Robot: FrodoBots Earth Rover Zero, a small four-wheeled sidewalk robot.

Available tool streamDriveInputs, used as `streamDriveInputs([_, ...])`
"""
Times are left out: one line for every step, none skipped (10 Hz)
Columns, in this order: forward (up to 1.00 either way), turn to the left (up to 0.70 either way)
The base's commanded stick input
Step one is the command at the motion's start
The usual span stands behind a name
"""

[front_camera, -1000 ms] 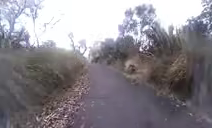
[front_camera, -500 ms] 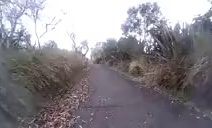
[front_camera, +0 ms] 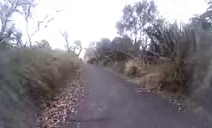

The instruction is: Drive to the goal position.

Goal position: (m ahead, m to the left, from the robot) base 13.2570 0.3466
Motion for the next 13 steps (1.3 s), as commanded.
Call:
streamDriveInputs([0.70, 0.00])
streamDriveInputs([0.70, 0.00])
streamDriveInputs([0.70, 0.00])
streamDriveInputs([0.70, 0.00])
streamDriveInputs([0.70, 0.00])
streamDriveInputs([0.70, 0.00])
streamDriveInputs([0.70, 0.00])
streamDriveInputs([0.70, 0.00])
streamDriveInputs([0.70, 0.00])
streamDriveInputs([0.70, 0.00])
streamDriveInputs([0.70, 0.00])
streamDriveInputs([0.70, 0.00])
streamDriveInputs([0.70, 0.00])
